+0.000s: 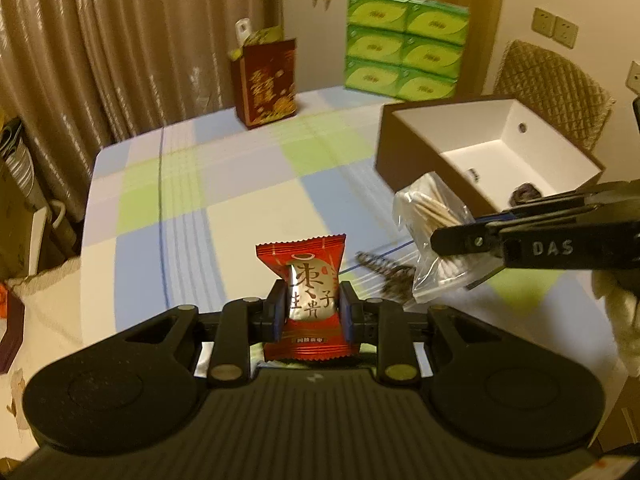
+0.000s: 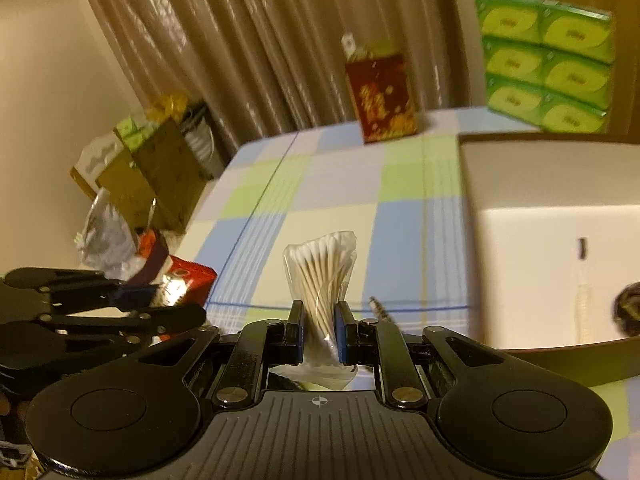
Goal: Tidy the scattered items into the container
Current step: 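Carry the snack packet and swab bag over the brown box, then open both grippers to drop the packet and swab bag into the box, then move the left tool to the striped hair claw clip and grasp it, then grasp the green lip gel tube with the right gripper while the left holds the clip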
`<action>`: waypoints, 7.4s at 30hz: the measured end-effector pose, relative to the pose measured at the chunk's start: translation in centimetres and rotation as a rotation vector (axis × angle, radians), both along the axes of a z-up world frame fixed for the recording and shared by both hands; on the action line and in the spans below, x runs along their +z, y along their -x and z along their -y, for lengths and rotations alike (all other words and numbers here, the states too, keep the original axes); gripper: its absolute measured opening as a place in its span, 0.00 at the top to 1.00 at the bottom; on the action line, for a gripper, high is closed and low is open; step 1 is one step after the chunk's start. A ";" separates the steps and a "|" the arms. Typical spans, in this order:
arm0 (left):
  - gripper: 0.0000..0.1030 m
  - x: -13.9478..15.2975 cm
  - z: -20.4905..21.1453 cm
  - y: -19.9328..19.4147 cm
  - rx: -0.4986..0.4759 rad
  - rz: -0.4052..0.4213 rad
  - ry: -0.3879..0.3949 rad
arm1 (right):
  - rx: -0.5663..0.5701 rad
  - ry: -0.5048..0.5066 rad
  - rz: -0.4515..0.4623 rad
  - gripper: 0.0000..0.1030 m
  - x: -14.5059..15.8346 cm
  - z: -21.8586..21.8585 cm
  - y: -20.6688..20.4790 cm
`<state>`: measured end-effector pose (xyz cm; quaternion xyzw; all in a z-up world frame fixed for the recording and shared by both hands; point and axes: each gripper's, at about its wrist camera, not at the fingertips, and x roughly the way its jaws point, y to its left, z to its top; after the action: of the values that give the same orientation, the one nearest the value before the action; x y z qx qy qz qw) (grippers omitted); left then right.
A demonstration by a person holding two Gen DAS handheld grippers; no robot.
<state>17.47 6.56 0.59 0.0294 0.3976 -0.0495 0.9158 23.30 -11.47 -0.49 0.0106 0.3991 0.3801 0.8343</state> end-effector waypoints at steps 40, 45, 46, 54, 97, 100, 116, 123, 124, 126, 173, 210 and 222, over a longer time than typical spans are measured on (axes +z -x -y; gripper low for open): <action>0.79 -4.3 22.0 -17.0 -0.098 -0.127 0.081 | 0.013 0.236 -0.088 0.88 -3.1 17.0 -16.5; 0.79 -6.2 22.7 -18.1 -0.087 -0.213 0.078 | 0.089 0.305 -0.154 0.88 -4.5 17.0 -18.2; 0.79 -6.5 22.9 -18.2 -0.086 -0.226 0.079 | 0.100 0.310 -0.164 0.88 -4.7 17.0 -18.4; 0.72 -8.3 23.6 -18.6 -0.090 -0.315 0.058 | 0.206 0.367 -0.180 0.58 -5.5 16.3 -19.0; 0.15 -1.1 21.8 -11.9 -0.004 -0.188 0.058 | 0.043 0.376 -0.008 0.05 0.8 18.8 -13.0; 0.14 -0.6 21.5 -10.7 -0.002 -0.175 0.060 | 0.035 0.371 0.004 0.05 1.3 18.7 -12.0; 0.12 0.6 19.1 -5.3 0.004 -0.147 0.072 | -0.016 0.347 0.011 0.05 1.7 17.8 -7.2; 0.12 -0.3 16.8 -3.0 0.031 -0.166 0.074 | -0.063 0.327 -0.002 0.05 0.8 18.0 -5.6; 0.12 -0.6 16.4 -2.5 0.034 -0.164 0.071 | -0.071 0.319 -0.006 0.05 0.6 18.1 -5.3; 0.12 -1.2 15.7 -1.6 0.033 -0.162 0.067 | -0.092 0.302 -0.016 0.05 0.2 18.4 -4.8; 0.75 -14.5 8.2 -12.5 -0.328 -0.271 -0.062 | -0.438 0.388 -0.287 0.05 -9.2 23.0 -7.3; 0.75 -5.7 0.9 9.2 0.080 -0.143 0.008 | 0.223 0.283 -0.123 0.05 -8.6 5.5 1.4; 0.75 -5.9 -3.3 11.0 0.202 -0.140 0.018 | 0.509 0.287 0.013 0.45 -11.9 -2.7 2.8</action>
<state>6.44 9.89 -5.32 -0.0227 0.4610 0.0374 0.8863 20.49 -8.75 -12.36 -0.2104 0.4333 0.5170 0.7077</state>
